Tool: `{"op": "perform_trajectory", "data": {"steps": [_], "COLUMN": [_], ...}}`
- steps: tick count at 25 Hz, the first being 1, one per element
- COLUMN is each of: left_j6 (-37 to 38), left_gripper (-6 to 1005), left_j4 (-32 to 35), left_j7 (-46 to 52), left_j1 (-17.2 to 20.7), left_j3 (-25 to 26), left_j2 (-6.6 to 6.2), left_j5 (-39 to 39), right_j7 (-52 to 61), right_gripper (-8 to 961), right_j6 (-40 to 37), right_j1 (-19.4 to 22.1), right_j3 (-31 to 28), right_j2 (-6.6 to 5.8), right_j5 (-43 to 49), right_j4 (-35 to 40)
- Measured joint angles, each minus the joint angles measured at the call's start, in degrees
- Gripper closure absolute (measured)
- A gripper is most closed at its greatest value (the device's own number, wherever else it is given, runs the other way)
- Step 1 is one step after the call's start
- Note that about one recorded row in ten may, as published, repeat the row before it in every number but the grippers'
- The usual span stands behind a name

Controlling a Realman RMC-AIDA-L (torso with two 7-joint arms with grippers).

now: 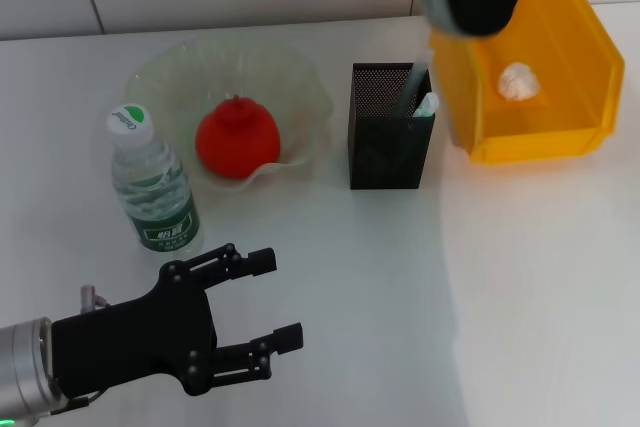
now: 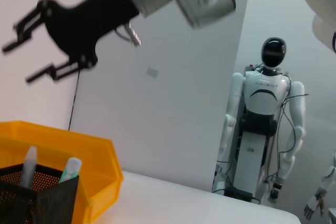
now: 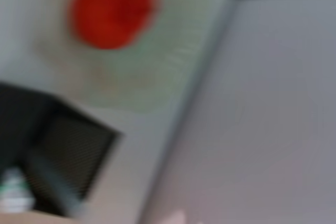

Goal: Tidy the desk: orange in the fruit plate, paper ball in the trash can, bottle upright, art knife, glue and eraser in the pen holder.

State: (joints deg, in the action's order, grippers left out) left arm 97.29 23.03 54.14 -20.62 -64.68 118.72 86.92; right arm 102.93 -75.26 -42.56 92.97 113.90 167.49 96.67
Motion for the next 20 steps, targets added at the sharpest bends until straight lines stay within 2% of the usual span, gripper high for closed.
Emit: {"op": "perform_trajectory", "data": {"steps": [1, 2, 3, 6, 8, 10, 11, 12, 15, 16, 17, 20], "left_j6": [0.4, 0.7, 1.2, 2.1, 2.8, 3.6, 3.8, 4.1, 5.2, 5.3, 5.2, 4.8], "left_gripper": [184, 184, 184, 184, 184, 184, 184, 184, 184, 184, 184, 184], "left_j4": [0.1, 0.3, 0.5, 0.8, 1.0, 2.3, 2.6, 3.0, 4.0, 4.1, 4.2, 4.0], "left_j7": [0.0, 0.0, 0.0, 0.0, 0.0, 0.4, 0.5, 0.8, 1.4, 1.5, 1.5, 1.6], "left_j1": [0.0, 0.0, 0.0, 0.0, 0.0, -0.3, -0.3, -0.3, -0.1, -0.3, -0.4, -0.9], "left_j3": [0.0, 0.0, 0.0, 0.0, 0.2, 0.5, 0.5, 0.6, 1.6, 1.8, 2.0, 2.1], "left_j2": [-0.03, -0.07, -0.16, -0.25, -0.37, -0.51, -0.5, -0.54, -0.56, -0.58, -0.63, -0.95], "left_j5": [0.0, -0.1, -0.2, -0.3, -0.3, -0.4, -0.4, -0.4, -0.5, -0.5, -0.5, -0.3], "right_j7": [4.7, 4.7, 7.1, 12.0, 12.6, 12.1, 10.0, 10.0, 3.9, -2.8, -2.8, -12.9], "right_gripper": [492, 469, 446, 376, 331, 286, 264, 241, 210, 206, 202, 188], "right_j6": [0.3, 0.3, 0.5, 0.4, -0.4, -1.2, -1.5, -1.5, -3.3, -7.6, -7.6, -17.4], "right_j1": [3.3, 3.3, 5.1, 11.7, 17.4, 23.0, 30.0, 30.0, 39.5, 44.7, 44.7, 47.7], "right_j3": [-5.2, -5.2, -7.9, -17.1, -25.2, -31.5, -35.4, -35.4, -36.6, -36.6, -36.6, -37.0], "right_j2": [0.57, 0.57, 1.15, 3.61, 5.05, 5.41, 5.41, 5.41, 5.44, 5.63, 5.63, 5.39], "right_j5": [-0.2, -0.2, -0.5, -5.6, -15.1, -28.3, -43.9, -43.9, -61.8, -72.2, -72.2, -85.1], "right_j4": [6.2, 6.2, 9.5, 17.0, 20.1, 20.5, 19.2, 19.2, 13.8, 7.1, 7.1, -8.2]}}
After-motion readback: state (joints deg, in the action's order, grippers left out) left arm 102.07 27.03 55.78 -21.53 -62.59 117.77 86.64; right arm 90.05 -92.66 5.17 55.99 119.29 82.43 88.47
